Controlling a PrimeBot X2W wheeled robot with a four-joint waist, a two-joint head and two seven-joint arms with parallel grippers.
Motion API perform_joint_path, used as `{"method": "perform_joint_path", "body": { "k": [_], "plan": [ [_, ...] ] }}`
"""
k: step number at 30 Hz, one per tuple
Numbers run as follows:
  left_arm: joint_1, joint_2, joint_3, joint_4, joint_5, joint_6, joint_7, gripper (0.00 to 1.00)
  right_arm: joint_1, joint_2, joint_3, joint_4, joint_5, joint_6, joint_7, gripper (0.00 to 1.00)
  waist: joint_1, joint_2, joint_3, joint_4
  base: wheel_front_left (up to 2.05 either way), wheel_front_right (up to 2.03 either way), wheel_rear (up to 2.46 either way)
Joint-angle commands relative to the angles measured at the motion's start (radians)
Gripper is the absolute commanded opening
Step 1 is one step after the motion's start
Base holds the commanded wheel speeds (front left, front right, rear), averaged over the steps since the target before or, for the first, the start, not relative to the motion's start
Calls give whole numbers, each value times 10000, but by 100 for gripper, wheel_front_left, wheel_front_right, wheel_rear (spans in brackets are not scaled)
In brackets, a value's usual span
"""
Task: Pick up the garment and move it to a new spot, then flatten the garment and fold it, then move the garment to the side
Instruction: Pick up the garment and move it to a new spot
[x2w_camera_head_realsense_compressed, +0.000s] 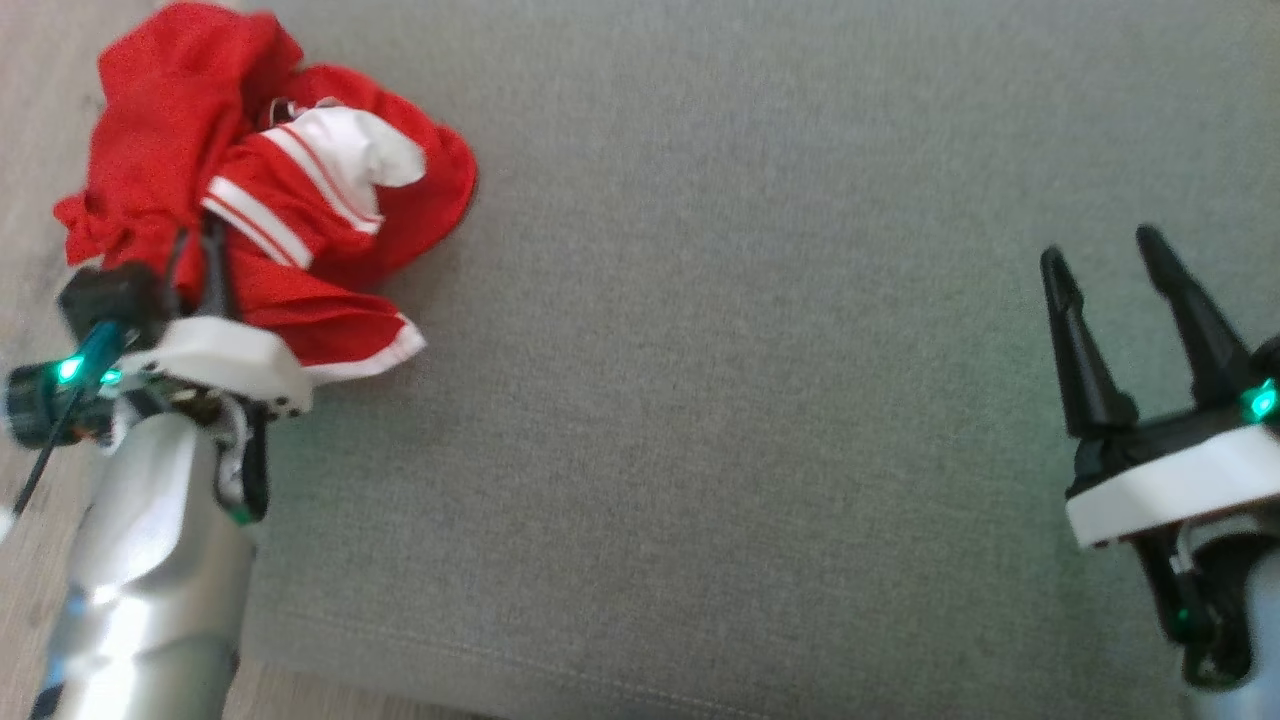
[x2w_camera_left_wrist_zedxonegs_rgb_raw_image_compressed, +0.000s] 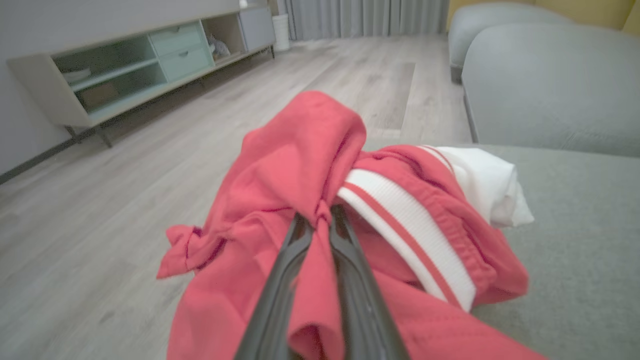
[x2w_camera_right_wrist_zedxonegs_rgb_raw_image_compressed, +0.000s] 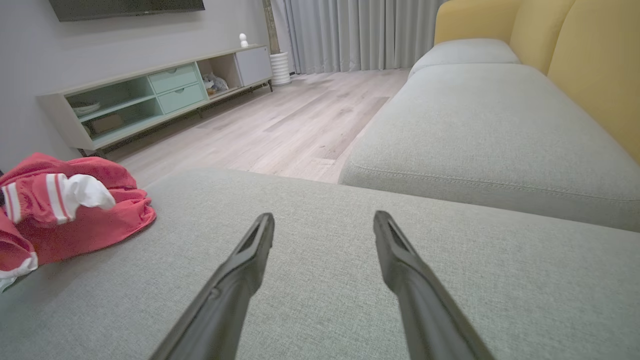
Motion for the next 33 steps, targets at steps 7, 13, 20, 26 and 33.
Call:
{"method": "perform_joint_path", "body": {
  "k": [7,13,20,26,33],
  "plan": [
    [1259,1090,568,-2953,234,702,-300,0,310,398,316,4,-126,-6,-251,100,1,0,-1435,-262,0,0,0],
    [2699,1299,418,-5986,491,1127,432,0,364,663,333,91,-181,-6,-338,100,1,0,-1783,-988,0,0,0],
    [3323,1013,-672,-8271,770,1031,1560,0,318,853,382,298,-135,-6,-483,100,1,0,-1764,-2308,0,0,0],
    [2627,379,-2207,-8122,992,340,2058,0,134,981,415,518,-12,-6,-700,100,1,0,-1277,-3681,0,0,0],
    [1021,-1068,-4523,-6346,1413,-883,1763,0,-147,1102,288,963,230,-6,-1140,100,1,0,-327,-5035,0,0,0]
  ]
}}
